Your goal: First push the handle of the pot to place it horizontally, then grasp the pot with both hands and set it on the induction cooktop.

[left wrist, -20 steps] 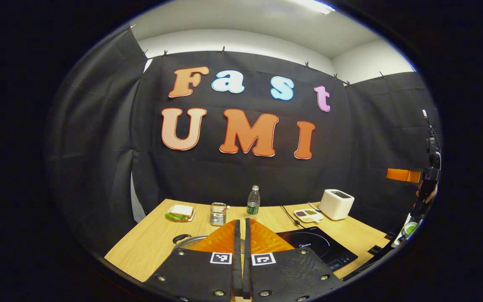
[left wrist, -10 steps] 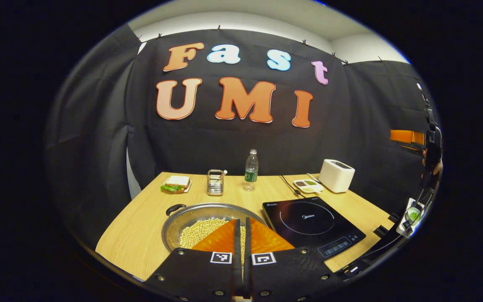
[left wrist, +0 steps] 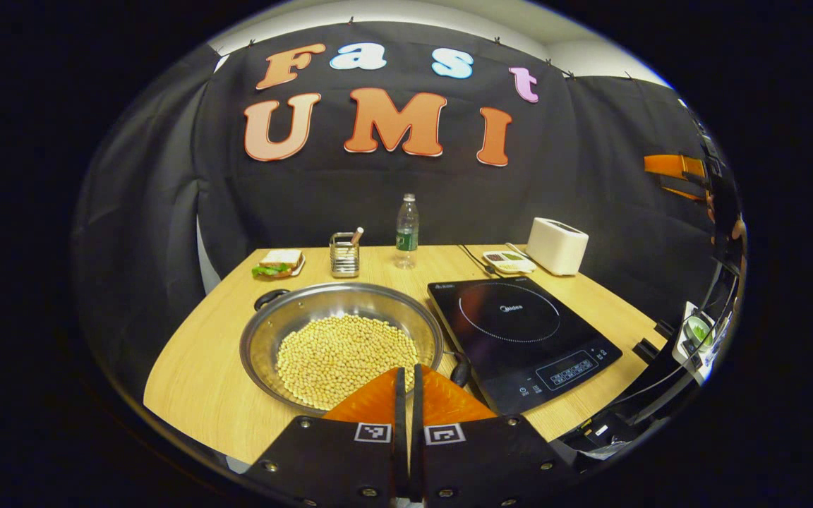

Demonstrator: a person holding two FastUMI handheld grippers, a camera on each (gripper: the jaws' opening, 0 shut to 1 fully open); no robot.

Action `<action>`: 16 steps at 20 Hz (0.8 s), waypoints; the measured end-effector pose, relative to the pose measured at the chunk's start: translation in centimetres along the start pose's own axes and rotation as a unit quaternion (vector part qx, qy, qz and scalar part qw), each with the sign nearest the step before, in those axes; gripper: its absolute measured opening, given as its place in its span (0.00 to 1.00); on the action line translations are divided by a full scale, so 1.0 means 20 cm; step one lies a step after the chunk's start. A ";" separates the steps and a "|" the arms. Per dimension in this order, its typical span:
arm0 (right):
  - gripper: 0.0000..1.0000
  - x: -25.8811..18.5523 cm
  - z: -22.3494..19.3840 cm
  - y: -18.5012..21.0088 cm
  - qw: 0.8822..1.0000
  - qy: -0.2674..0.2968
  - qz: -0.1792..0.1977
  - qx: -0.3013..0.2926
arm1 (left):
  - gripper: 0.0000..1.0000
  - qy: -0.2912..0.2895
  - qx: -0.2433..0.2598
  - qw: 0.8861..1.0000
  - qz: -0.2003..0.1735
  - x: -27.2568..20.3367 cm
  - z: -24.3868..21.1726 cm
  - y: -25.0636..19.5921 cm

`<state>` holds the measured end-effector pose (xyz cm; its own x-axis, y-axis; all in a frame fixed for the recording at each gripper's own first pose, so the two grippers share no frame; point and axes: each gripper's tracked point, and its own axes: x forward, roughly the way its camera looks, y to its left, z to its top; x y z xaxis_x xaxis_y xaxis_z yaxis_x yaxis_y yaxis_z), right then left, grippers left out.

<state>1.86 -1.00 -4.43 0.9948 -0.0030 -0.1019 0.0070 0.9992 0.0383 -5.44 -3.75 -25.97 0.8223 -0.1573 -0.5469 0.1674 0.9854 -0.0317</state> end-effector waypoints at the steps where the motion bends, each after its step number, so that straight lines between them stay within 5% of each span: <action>1: 0.96 0.00 0.00 0.00 1.000 0.000 0.001 0.000 | 0.02 0.010 -0.001 1.000 -0.005 0.01 -0.04 -0.02; 16: 0.96 0.03 -0.09 0.00 1.000 0.020 0.002 0.001 | 0.02 0.096 0.004 0.995 -0.007 0.22 -0.45 -0.07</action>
<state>2.29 -0.91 -6.32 0.9898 0.0019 -0.1424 0.0040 0.9991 0.0412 -6.90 -5.27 -35.84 0.7014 -0.1542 -0.6959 0.1819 0.9827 -0.0344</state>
